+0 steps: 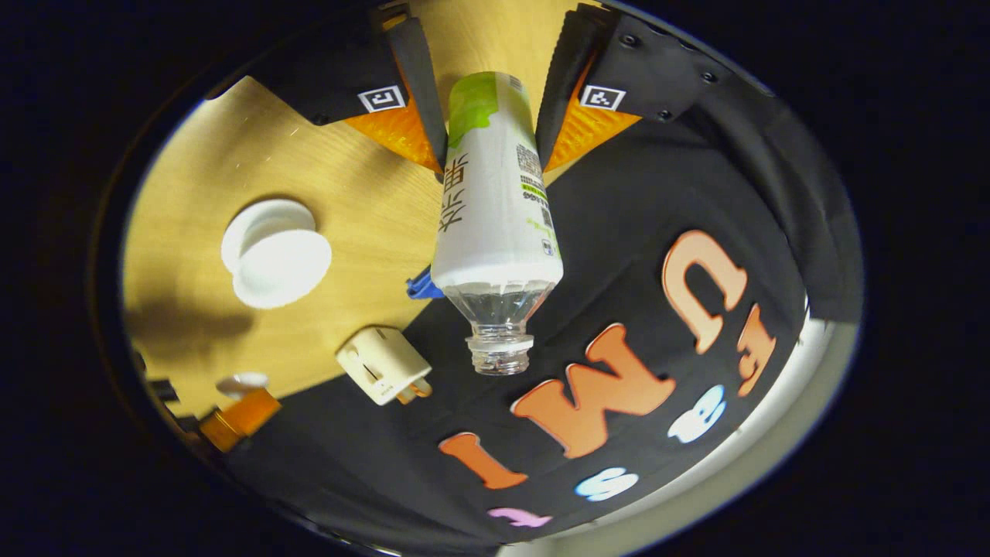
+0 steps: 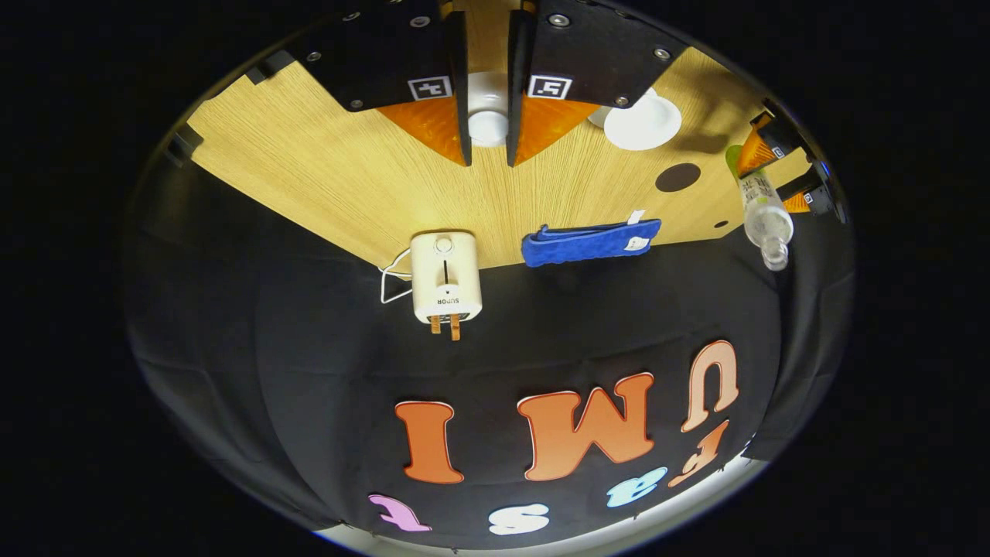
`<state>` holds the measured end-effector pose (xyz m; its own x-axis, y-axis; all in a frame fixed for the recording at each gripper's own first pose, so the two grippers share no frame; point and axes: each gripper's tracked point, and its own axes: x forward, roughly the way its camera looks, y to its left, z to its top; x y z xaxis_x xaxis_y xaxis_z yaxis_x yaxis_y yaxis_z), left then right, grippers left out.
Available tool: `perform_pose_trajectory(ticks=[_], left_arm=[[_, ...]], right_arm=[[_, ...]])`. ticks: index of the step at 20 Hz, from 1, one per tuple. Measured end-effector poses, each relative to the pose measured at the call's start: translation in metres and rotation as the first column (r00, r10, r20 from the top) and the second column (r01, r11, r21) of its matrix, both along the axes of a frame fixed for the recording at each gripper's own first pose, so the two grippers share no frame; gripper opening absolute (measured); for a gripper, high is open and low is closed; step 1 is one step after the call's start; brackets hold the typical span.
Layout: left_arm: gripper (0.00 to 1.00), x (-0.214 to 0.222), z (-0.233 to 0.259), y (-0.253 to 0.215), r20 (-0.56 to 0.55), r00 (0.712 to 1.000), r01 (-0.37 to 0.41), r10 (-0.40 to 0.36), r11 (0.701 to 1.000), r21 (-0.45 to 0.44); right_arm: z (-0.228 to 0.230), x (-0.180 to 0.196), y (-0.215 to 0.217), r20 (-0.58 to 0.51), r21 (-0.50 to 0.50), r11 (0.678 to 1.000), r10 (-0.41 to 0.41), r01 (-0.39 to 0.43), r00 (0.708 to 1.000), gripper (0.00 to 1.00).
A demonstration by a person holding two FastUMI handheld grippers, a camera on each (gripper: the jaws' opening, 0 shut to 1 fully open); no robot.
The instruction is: Open the teacup lid with one hand, grasp the water bottle and pour water into the teacup with the other hand; after pouring, place the water bottle on the coaster and then close the teacup lid.
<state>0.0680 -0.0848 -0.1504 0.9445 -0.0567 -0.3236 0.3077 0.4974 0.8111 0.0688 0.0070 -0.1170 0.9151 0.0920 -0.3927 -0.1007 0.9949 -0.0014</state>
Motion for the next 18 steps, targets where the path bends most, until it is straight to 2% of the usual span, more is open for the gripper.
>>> perform_pose_trajectory(ticks=[2,4,7,9,10,15,16,17,18], left_arm=[[0.67,0.003,-0.007,-0.008,-0.018,0.998,0.06,-0.058,0.992,0.115],[0.65,0.006,-0.006,-0.015,-0.022,0.993,0.116,-0.114,0.968,0.222],[0.67,-0.006,-0.01,-0.021,-0.05,0.98,0.199,-0.195,0.909,0.365],[0.65,-0.006,-0.015,-0.015,-0.083,0.974,0.225,-0.21,0.876,0.427],[0.67,-0.008,-0.015,-0.015,-0.096,0.972,0.233,-0.213,0.858,0.458],[0.67,-0.013,-0.016,-0.018,-0.152,0.95,0.306,-0.272,0.731,0.61],[0.65,-0.011,-0.013,-0.02,-0.17,0.944,0.324,-0.282,0.702,0.634],[0.65,-0.01,-0.012,-0.02,-0.185,0.94,0.334,-0.286,0.67,0.663],[0.68,-0.009,-0.009,-0.02,-0.198,0.935,0.345,-0.293,0.634,0.692]], right_arm=[[0.003,0.0,-0.002,0.007,0.004,1.0,-0.001,0.001,1.0,0.22],[0.004,0.0,-0.005,0.007,0.007,1.0,-0.006,0.006,1.0,0.22],[0.005,0.0,-0.01,0.007,0.013,1.0,-0.014,0.014,1.0,0.22],[0.006,-0.001,-0.012,0.009,0.013,1.0,-0.017,0.017,1.0,0.22],[0.006,-0.001,-0.012,0.009,0.013,1.0,-0.016,0.016,1.0,0.22],[0.005,-0.001,-0.016,0.005,0.015,1.0,-0.023,0.023,1.0,0.22],[0.006,0.0,-0.018,0.006,0.019,0.999,-0.028,0.028,1.0,0.17],[0.006,-0.001,-0.019,0.005,0.02,0.999,-0.029,0.029,1.0,0.22],[0.005,-0.001,-0.02,0.004,0.018,0.999,-0.033,0.033,0.999,0.22]])
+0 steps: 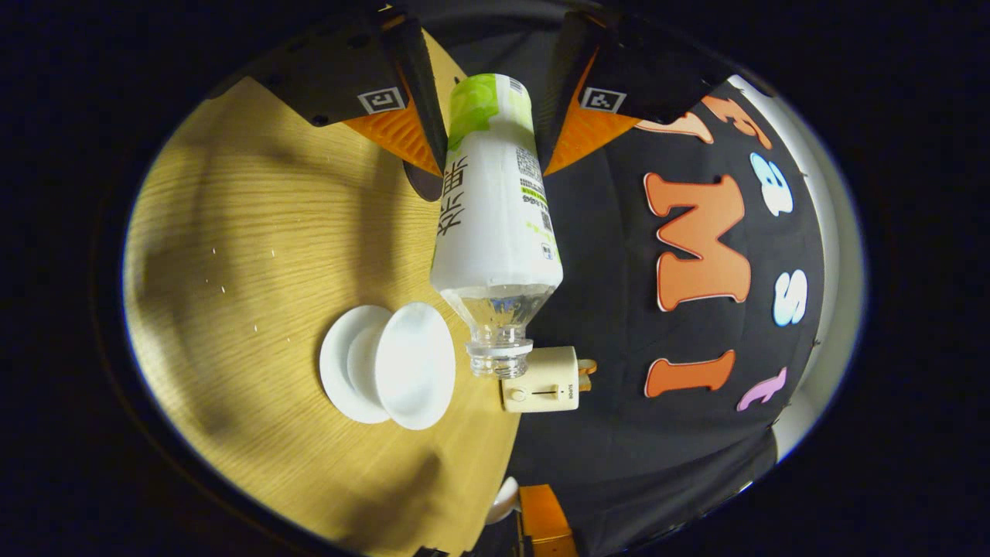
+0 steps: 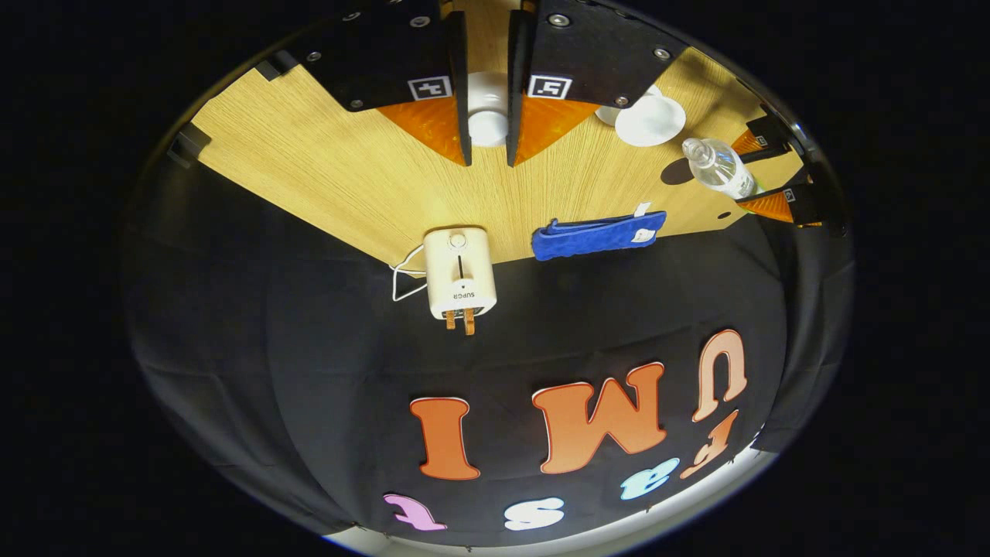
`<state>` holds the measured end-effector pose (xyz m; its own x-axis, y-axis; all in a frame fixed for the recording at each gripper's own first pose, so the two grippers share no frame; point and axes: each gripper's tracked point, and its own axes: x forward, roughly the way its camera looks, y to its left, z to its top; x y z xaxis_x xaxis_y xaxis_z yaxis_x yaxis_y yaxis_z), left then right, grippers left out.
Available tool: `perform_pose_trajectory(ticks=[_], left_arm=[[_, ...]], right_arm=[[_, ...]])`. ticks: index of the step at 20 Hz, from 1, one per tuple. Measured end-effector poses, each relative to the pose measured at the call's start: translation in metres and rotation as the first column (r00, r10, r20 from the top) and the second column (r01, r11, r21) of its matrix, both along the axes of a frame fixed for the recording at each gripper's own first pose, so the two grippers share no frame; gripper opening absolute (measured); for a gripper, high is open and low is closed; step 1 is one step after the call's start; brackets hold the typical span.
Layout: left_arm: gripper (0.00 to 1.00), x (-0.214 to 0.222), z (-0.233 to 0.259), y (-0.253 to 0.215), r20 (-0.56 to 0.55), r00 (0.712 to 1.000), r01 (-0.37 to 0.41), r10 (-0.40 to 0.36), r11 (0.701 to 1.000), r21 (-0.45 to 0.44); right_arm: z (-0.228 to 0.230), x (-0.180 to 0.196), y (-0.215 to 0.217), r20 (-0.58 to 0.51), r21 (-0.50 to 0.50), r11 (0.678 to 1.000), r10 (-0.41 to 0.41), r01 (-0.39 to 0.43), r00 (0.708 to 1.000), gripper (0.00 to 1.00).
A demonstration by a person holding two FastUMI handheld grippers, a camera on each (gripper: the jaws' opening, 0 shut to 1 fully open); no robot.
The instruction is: Open the teacup lid with one hand, grasp the water bottle and pour water into the teacup with the other hand; after pouring, place the water bottle on the coaster and then close the teacup lid.
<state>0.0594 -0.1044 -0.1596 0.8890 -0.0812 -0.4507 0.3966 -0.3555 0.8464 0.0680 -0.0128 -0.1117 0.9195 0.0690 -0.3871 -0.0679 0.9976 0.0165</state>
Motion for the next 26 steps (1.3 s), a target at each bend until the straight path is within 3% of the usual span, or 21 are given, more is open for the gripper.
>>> perform_pose_trajectory(ticks=[5,8,18,22,25,26], left_arm=[[0.67,0.004,0.007,-0.007,0.007,0.998,0.061,-0.062,0.989,0.138],[0.66,0.006,0.01,-0.01,0.01,0.996,0.085,-0.088,0.978,0.19],[0.67,0.015,0.023,-0.015,0.038,0.988,0.129,-0.149,0.939,0.319],[0.66,0.015,0.023,-0.018,0.022,0.987,0.144,-0.16,0.934,0.327],[0.7,0.015,0.015,-0.013,0.005,0.993,0.112,-0.118,0.957,0.267],[0.65,0.015,0.014,-0.009,0.004,0.996,0.09,-0.093,0.97,0.226]], right_arm=[[0.002,0.0,-0.003,0.002,0.004,1.0,-0.004,0.004,1.0,0.17],[0.001,-0.001,-0.001,0.0,0.003,1.0,0.0,0.0,1.0,0.22],[0.001,-0.001,-0.005,-0.002,0.003,1.0,-0.004,0.004,1.0,0.22],[0.0,-0.001,-0.006,-0.006,0.006,1.0,-0.005,0.005,1.0,0.22],[0.001,-0.001,-0.006,-0.006,0.009,1.0,-0.004,0.004,1.0,0.22],[0.001,-0.001,-0.006,-0.007,0.012,1.0,-0.002,0.002,1.0,0.22]])
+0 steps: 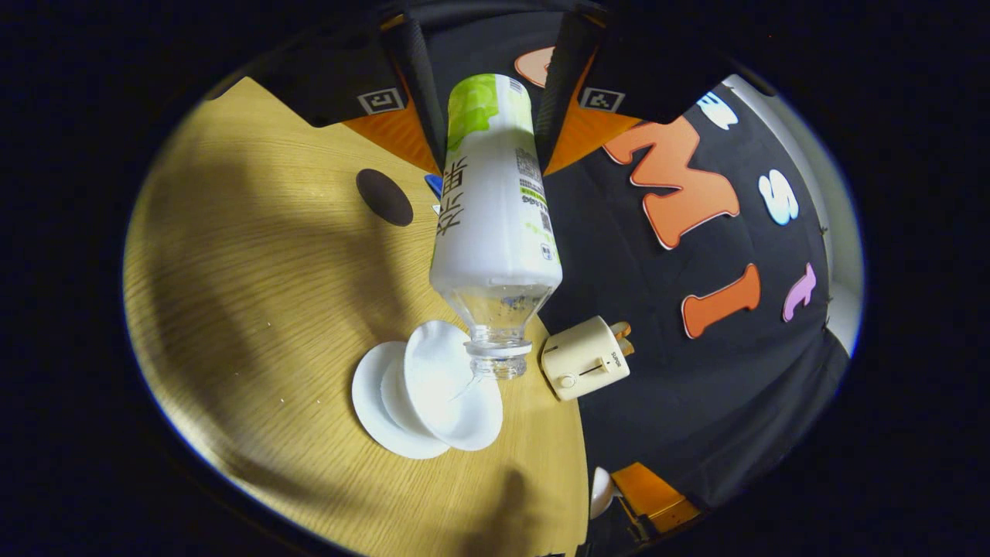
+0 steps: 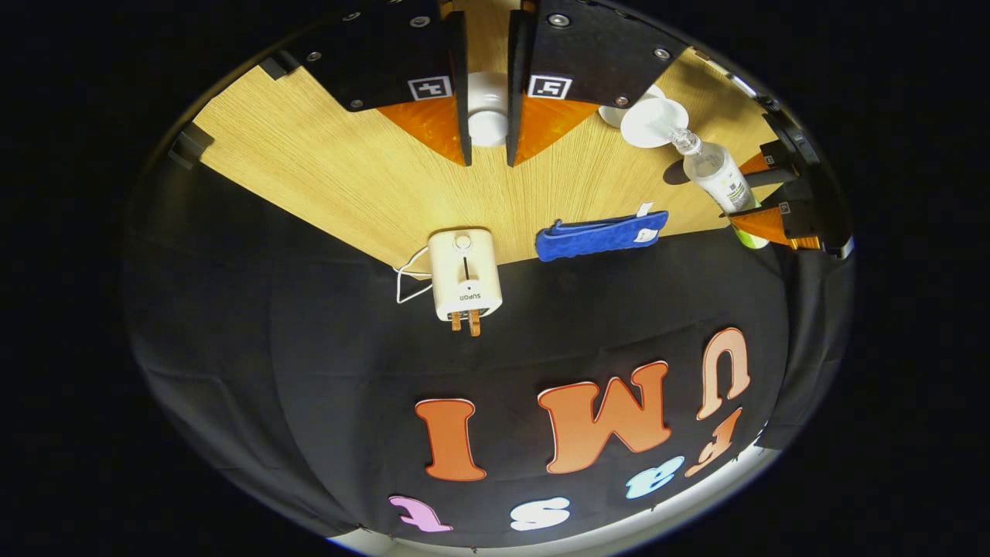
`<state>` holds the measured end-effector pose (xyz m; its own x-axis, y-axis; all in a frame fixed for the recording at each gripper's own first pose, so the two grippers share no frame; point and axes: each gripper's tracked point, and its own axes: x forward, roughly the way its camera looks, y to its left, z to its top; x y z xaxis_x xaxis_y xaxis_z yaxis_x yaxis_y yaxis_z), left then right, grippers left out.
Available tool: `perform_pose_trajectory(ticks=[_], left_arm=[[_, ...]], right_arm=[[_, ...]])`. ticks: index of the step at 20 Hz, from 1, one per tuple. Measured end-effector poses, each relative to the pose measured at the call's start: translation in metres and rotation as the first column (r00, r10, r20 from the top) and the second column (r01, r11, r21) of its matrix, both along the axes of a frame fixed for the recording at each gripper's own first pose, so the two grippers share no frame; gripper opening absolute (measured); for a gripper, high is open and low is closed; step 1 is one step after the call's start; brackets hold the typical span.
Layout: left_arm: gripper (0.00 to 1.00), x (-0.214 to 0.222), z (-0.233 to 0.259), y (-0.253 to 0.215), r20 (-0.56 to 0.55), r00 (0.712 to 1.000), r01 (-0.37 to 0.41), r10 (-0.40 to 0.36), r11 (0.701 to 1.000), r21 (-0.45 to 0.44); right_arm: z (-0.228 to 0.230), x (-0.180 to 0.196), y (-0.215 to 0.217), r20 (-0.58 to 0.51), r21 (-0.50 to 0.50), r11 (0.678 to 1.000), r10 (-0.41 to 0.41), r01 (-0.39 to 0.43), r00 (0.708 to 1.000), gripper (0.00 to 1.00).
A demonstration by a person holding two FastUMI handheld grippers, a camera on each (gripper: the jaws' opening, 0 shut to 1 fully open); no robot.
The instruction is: Open the teacup lid with one hand, grasp the water bottle and pour water into the teacup with the other hand; after pouring, place the water bottle on the coaster and then close the teacup lid.
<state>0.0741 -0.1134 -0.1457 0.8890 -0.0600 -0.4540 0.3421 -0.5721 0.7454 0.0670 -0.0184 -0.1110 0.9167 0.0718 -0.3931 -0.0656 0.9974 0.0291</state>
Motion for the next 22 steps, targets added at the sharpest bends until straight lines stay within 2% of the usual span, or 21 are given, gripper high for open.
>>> perform_pose_trajectory(ticks=[2,5,7,8,11,12,15,16,17,19,21,22], left_arm=[[0.67,0.0,-0.006,0.006,-0.025,0.997,-0.075,0.073,0.991,-0.113],[0.64,0.0,-0.01,0.007,-0.05,0.986,-0.168,0.161,0.942,-0.29],[0.63,-0.003,-0.014,0.012,-0.116,0.965,-0.263,0.237,0.859,-0.439],[0.67,-0.002,-0.017,0.013,-0.153,0.951,-0.308,0.268,0.812,-0.496],[0.63,0.004,-0.017,0.018,-0.2,0.924,-0.379,0.327,0.699,-0.607],[0.68,0.006,-0.019,0.022,-0.221,0.911,-0.406,0.349,0.653,-0.64],[0.68,0.018,-0.018,0.024,-0.332,0.859,-0.492,0.39,0.448,-0.747],[0.63,0.024,-0.018,0.022,-0.363,0.845,-0.509,0.393,0.384,-0.77],[0.63,0.027,-0.017,0.021,-0.39,0.834,-0.521,0.391,0.323,-0.79],[0.67,0.027,-0.012,0.019,-0.444,0.814,-0.538,0.375,0.198,-0.819],[0.63,0.031,-0.005,0.016,-0.499,0.792,-0.552,0.352,0.062,-0.832],[0.67,0.034,0.0,0.015,-0.516,0.786,-0.55,0.342,0.003,-0.835]], right_arm=[[-0.001,0.0,0.0,-0.002,0.005,1.0,0.001,-0.001,1.0,0.22],[-0.002,0.0,0.0,-0.005,0.003,1.0,-0.002,0.002,1.0,0.22],[-0.001,0.001,0.0,-0.002,0.006,1.0,-0.006,0.006,1.0,0.22],[-0.002,0.001,0.0,-0.002,0.004,1.0,-0.005,0.005,1.0,0.21],[-0.004,0.0,0.003,-0.008,0.0,1.0,-0.003,0.003,1.0,0.22],[-0.005,0.0,0.004,-0.01,0.001,1.0,0.0,0.0,1.0,0.22],[-0.008,0.0,0.007,-0.015,-0.01,1.0,0.006,-0.006,1.0,0.22],[-0.009,0.0,0.008,-0.017,-0.013,1.0,0.008,-0.008,1.0,0.17],[-0.01,-0.001,0.009,-0.019,-0.014,1.0,0.01,-0.01,1.0,0.22],[-0.011,-0.001,0.011,-0.023,-0.016,1.0,0.014,-0.014,1.0,0.21],[-0.012,-0.001,0.011,-0.026,-0.018,1.0,0.016,-0.017,1.0,0.21],[-0.013,-0.001,0.012,-0.028,-0.018,1.0,0.018,-0.018,0.999,0.22]])
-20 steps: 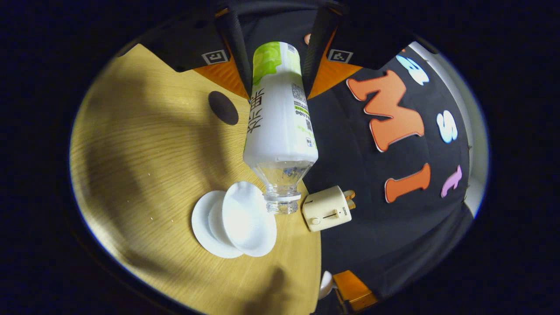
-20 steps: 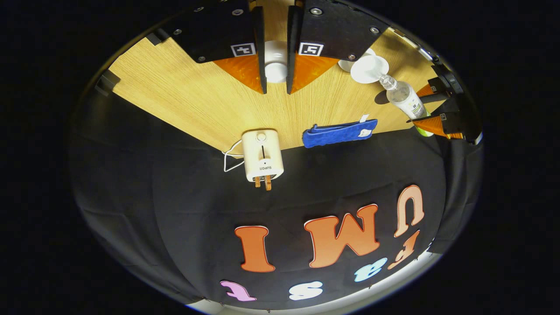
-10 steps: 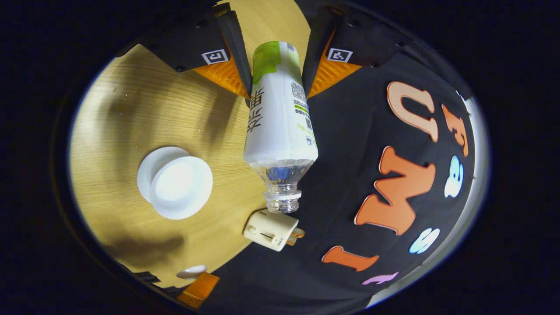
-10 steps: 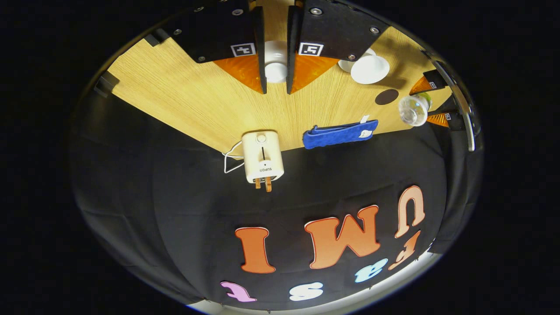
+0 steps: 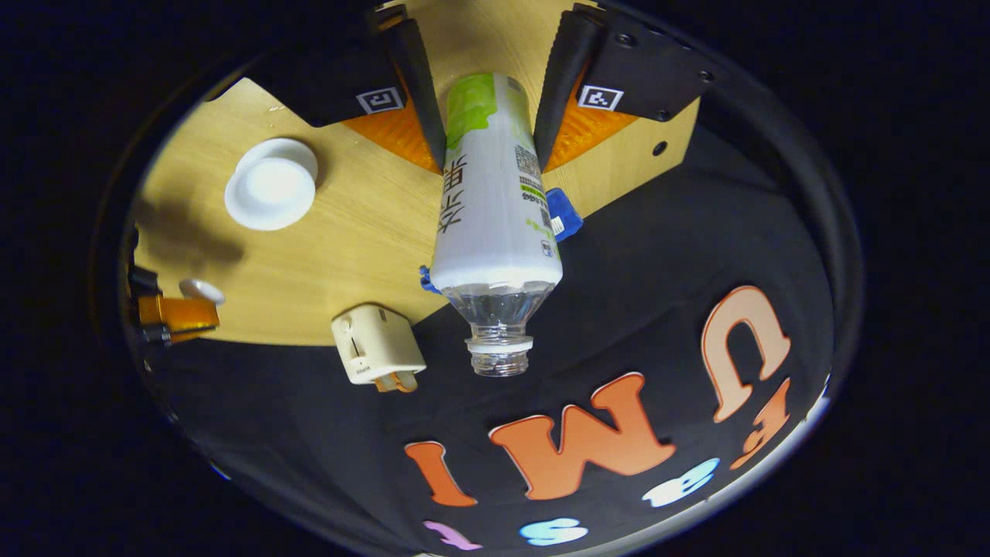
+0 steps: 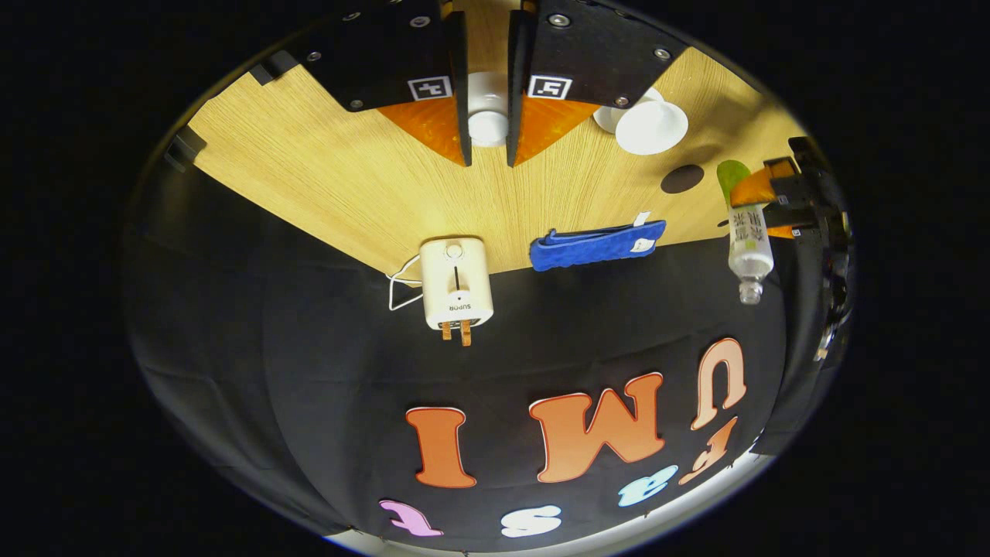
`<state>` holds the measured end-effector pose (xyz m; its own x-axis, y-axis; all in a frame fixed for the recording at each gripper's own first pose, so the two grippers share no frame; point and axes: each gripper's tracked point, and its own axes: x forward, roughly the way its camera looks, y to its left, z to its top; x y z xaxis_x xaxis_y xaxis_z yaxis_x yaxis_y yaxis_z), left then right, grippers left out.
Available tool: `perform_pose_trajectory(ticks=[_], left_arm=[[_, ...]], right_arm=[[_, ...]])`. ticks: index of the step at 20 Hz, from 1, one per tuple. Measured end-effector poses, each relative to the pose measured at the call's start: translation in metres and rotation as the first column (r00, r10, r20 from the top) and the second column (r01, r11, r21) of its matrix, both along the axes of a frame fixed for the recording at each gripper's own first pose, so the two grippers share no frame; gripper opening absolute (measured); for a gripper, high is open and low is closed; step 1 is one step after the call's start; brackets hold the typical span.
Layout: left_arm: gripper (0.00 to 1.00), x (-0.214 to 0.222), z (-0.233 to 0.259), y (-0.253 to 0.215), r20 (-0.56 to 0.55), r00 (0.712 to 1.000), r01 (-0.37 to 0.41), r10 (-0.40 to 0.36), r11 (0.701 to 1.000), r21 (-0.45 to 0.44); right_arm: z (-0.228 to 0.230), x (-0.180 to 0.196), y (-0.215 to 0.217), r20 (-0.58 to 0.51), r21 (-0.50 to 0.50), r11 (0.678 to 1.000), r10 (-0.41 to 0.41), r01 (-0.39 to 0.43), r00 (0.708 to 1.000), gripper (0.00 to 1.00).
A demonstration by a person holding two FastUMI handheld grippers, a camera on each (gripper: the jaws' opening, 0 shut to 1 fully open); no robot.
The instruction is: Open the teacup lid with one hand, grasp the water bottle and pour water into the teacup with the other hand; after pouring, place the water bottle on the coaster and then close the teacup lid.
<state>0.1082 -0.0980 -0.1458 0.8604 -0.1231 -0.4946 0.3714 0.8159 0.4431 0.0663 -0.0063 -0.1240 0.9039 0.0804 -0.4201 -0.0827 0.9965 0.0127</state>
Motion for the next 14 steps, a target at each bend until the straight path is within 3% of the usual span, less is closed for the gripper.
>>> perform_pose_trajectory(ticks=[3,4,7,9,14], left_arm=[[0.65,0.013,0.013,-0.002,0.029,0.998,-0.058,0.062,0.99,-0.127],[0.64,0.017,0.017,0.0,0.029,0.996,-0.077,0.083,0.983,-0.165],[0.65,0.031,0.023,0.007,0.026,0.99,-0.125,0.136,0.958,-0.259],[0.67,0.047,0.016,0.015,0.039,0.985,-0.154,0.17,0.951,-0.268],[0.67,0.076,-0.001,0.016,0.052,0.983,-0.156,0.176,0.951,-0.267]], right_arm=[[-0.001,0.0,0.001,-0.004,0.003,1.0,0.003,-0.003,1.0,0.17],[-0.002,0.0,0.0,-0.005,0.004,1.0,0.003,-0.003,1.0,0.22],[-0.003,0.001,-0.002,-0.008,0.004,1.0,-0.002,0.002,1.0,0.22],[-0.004,0.002,-0.002,-0.012,0.007,1.0,-0.003,0.004,1.0,0.22],[-0.01,0.003,-0.003,-0.023,0.0,1.0,-0.007,0.007,1.0,0.22]])
